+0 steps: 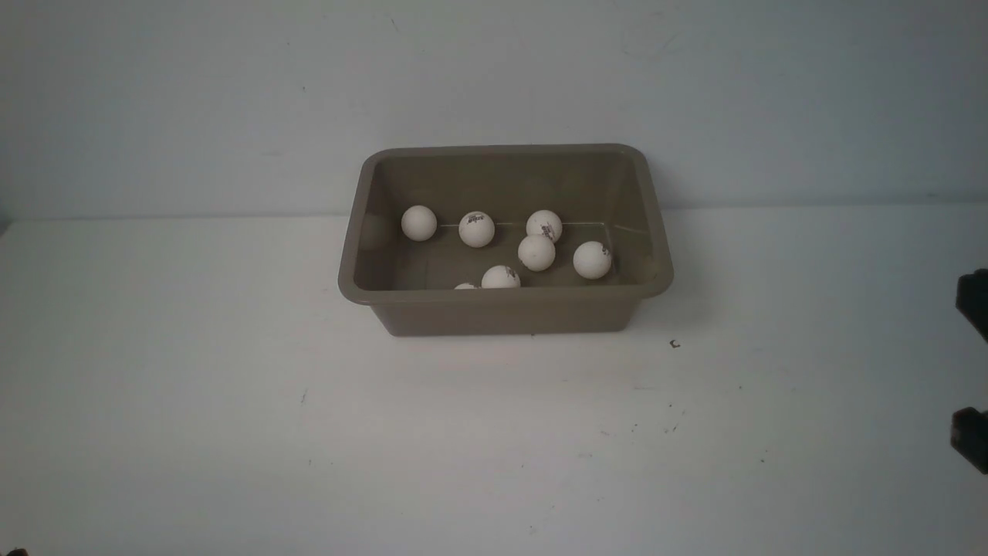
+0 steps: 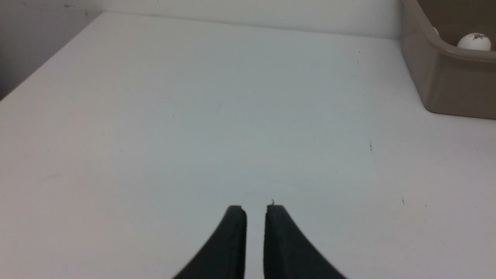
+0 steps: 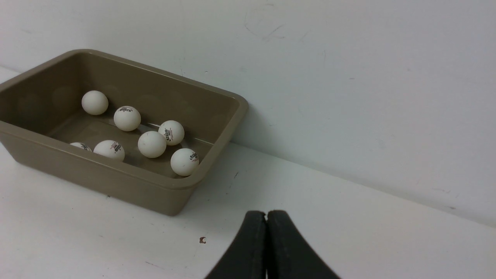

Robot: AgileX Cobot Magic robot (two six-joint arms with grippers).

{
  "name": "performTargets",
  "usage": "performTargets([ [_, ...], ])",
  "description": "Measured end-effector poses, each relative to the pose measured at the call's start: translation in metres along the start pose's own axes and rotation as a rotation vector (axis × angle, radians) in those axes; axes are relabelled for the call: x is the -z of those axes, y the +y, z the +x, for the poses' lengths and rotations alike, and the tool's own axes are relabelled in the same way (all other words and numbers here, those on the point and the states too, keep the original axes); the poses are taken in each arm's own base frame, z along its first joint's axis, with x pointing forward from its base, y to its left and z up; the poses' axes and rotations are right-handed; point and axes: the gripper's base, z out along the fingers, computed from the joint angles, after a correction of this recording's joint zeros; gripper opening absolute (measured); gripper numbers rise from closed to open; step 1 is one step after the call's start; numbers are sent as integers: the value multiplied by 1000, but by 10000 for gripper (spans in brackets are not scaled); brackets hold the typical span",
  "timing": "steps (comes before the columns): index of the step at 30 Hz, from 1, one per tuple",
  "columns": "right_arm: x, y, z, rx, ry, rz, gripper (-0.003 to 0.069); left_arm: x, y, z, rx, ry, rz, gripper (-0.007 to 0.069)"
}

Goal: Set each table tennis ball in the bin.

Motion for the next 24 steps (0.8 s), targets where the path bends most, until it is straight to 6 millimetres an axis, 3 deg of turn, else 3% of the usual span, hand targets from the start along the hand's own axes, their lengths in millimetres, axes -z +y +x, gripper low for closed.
performTargets([
  [10, 0, 0, 0, 0, 0, -1, -15, 1, -7, 1, -98, 17, 151, 58],
  [24, 0, 0, 0, 0, 0, -1, -16, 1, -8, 1, -71, 20, 162, 58],
])
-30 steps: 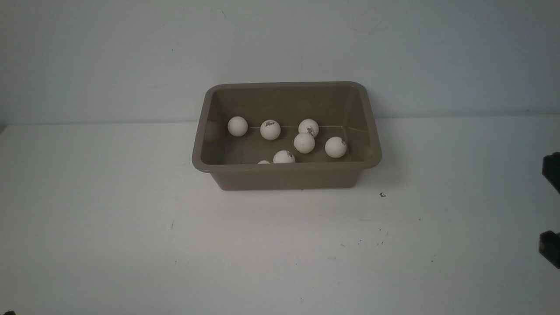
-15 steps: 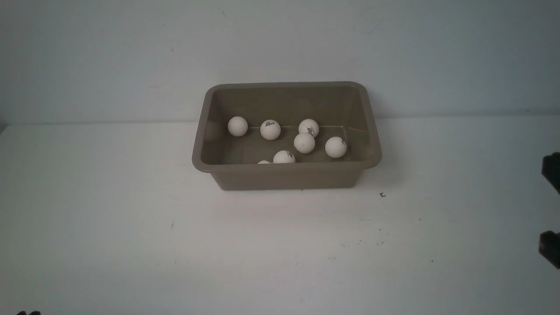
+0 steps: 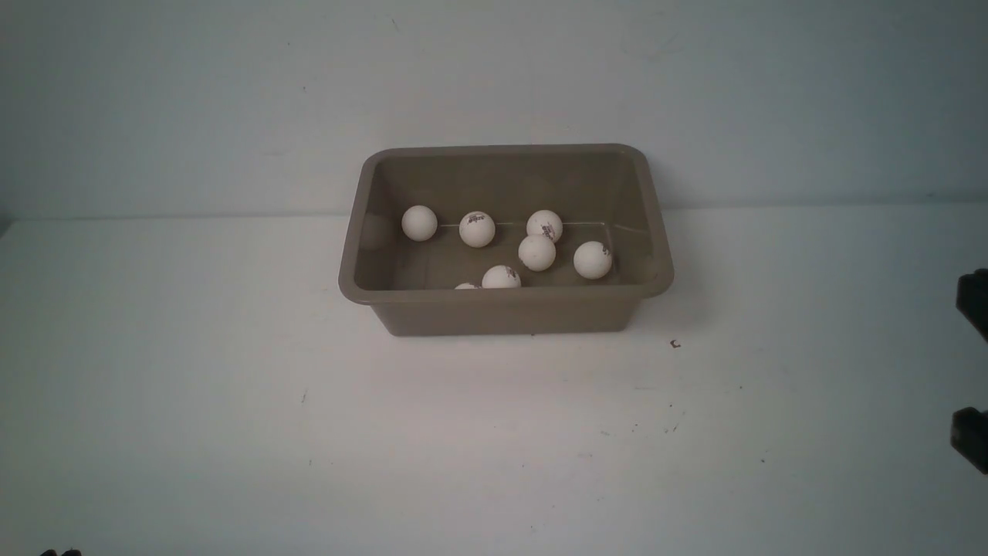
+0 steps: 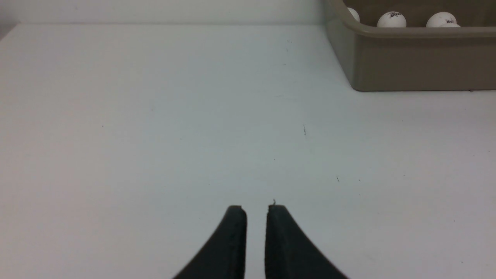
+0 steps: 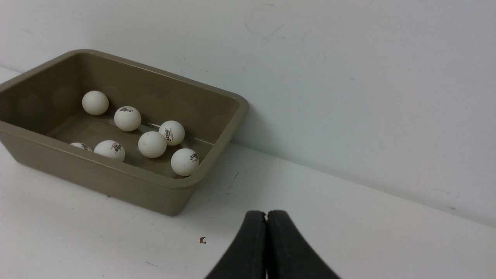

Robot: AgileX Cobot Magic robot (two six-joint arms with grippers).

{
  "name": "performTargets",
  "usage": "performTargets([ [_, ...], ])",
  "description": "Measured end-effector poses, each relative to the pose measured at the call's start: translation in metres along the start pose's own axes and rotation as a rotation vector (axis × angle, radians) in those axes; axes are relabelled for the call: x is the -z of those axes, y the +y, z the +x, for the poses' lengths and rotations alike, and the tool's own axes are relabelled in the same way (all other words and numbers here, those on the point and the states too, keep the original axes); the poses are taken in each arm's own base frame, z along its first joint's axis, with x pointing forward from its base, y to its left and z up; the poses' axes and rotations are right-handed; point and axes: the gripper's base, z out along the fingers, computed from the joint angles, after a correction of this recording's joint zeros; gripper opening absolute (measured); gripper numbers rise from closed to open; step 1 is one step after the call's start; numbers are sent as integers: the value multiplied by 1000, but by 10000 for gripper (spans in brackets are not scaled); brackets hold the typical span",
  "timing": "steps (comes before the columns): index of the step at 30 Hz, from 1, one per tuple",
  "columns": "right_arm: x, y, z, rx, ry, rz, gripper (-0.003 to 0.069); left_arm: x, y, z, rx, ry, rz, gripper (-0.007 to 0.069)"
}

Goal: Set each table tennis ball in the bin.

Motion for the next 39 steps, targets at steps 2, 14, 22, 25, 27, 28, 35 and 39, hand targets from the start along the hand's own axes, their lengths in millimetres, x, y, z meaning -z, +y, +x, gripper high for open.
performTargets([
  [2, 0, 0, 0, 0, 0, 0, -16, 0, 0, 0, 1, 0, 0, 58],
  [14, 0, -2, 0, -6, -4, 11, -16, 0, 0, 0, 1, 0, 0, 58],
  [22, 12, -32, -2, -264, -73, 168, -16, 0, 0, 0, 1, 0, 0, 58],
  [25, 29, -46, 9, -409, -122, 291, -16, 0, 0, 0, 1, 0, 0, 58],
  [27, 42, -48, 20, -448, -156, 350, -16, 0, 0, 0, 1, 0, 0, 58],
  [28, 45, -47, 28, -462, -155, 365, -16, 0, 0, 0, 1, 0, 0, 58],
  [35, 62, -30, 86, -468, -213, 392, -16, 0, 0, 0, 3, 0, 1, 58],
  [39, 61, -17, 112, -409, -238, 339, -16, 0, 0, 0, 3, 0, 1, 58],
])
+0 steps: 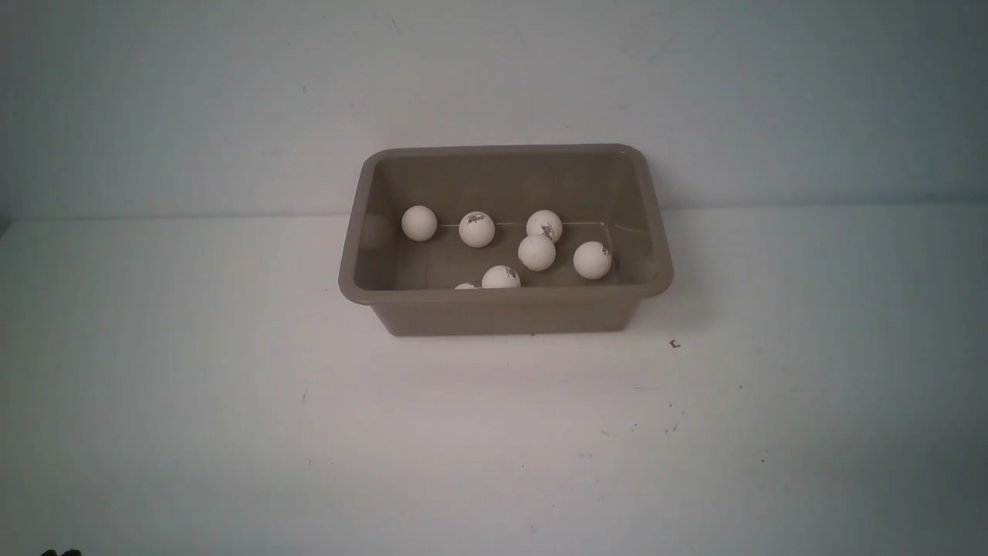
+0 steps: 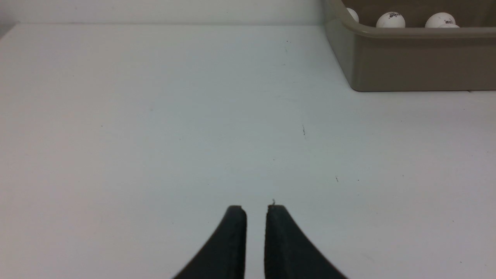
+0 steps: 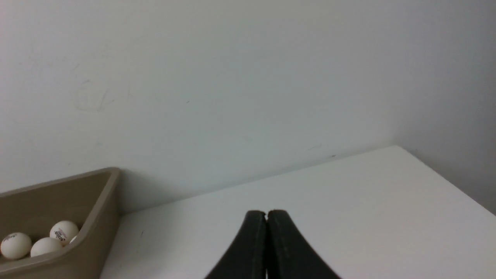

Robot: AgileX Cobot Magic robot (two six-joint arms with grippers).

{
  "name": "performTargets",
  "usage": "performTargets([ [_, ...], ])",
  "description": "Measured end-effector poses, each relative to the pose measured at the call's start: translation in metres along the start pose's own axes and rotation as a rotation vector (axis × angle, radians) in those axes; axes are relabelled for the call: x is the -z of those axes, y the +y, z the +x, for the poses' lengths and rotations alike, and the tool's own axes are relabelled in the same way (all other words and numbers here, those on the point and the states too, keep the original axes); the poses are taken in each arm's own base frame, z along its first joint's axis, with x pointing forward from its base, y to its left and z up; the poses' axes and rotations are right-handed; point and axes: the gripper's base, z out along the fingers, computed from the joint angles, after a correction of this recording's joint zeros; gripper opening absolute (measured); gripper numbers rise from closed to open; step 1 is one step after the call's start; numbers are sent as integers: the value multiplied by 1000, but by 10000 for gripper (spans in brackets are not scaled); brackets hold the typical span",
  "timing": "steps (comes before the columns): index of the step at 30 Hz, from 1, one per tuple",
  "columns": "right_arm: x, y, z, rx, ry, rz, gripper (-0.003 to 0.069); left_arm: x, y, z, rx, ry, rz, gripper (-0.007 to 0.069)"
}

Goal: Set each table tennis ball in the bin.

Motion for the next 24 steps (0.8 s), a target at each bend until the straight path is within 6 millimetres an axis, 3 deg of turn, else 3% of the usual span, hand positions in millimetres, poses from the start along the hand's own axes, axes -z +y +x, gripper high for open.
performTargets([
  [11, 6, 8, -1, 104, -90, -102, -16, 0, 0, 0, 1, 0, 0, 58],
  [24, 10, 21, -5, 69, -134, -249, -16, 0, 0, 0, 1, 0, 0, 58],
])
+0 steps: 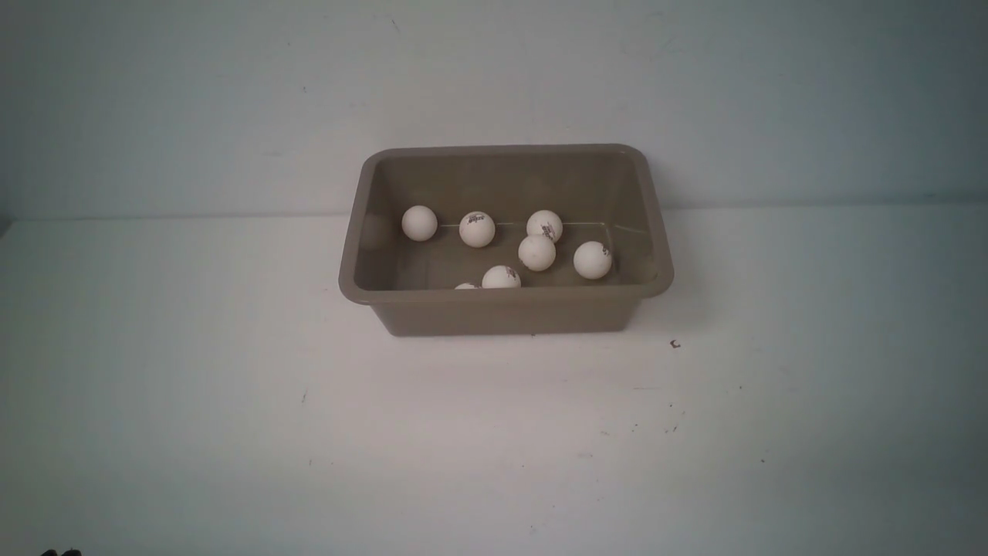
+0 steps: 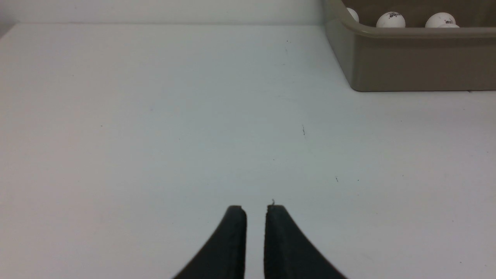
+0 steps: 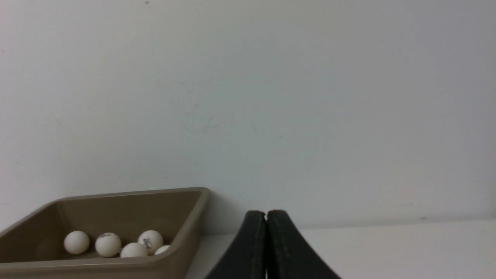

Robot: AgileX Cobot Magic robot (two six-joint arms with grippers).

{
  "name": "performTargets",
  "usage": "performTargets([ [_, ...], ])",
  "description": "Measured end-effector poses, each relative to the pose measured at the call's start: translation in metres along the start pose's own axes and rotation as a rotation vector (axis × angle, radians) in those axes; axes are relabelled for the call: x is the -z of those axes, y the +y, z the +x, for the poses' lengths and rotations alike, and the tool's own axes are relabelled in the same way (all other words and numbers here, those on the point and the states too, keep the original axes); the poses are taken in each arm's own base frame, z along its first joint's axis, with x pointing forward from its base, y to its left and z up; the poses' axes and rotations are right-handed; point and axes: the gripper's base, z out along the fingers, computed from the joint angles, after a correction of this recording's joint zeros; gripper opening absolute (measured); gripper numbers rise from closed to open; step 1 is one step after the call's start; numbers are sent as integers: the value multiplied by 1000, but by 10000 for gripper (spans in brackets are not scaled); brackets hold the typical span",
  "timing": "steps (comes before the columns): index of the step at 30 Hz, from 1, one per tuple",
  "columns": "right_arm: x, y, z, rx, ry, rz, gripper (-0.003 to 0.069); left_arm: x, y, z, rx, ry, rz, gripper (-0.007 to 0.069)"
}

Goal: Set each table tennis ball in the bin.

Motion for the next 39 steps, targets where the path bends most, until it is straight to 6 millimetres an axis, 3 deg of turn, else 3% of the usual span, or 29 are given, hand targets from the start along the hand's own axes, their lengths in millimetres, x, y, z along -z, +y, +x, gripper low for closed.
performTargets([
  [8, 4, 23, -35, 80, -170, -215, -16, 0, 0, 0, 0, 0, 0, 58],
  [13, 6, 19, -48, 98, -290, -163, -16, 0, 0, 0, 0, 0, 0, 58],
  [16, 6, 8, -53, 70, -329, -48, -16, 0, 0, 0, 0, 0, 0, 58],
  [22, 3, -6, -40, 26, -183, 100, -16, 0, 0, 0, 0, 0, 0, 58],
  [30, 6, -19, -7, -28, 178, 246, -16, 0, 0, 0, 0, 0, 0, 58],
  [36, 8, -19, 0, -108, 257, 264, -16, 0, 0, 0, 0, 0, 0, 58],
  [39, 8, -19, 14, -162, 303, 265, -16, 0, 0, 0, 0, 0, 0, 58],
])
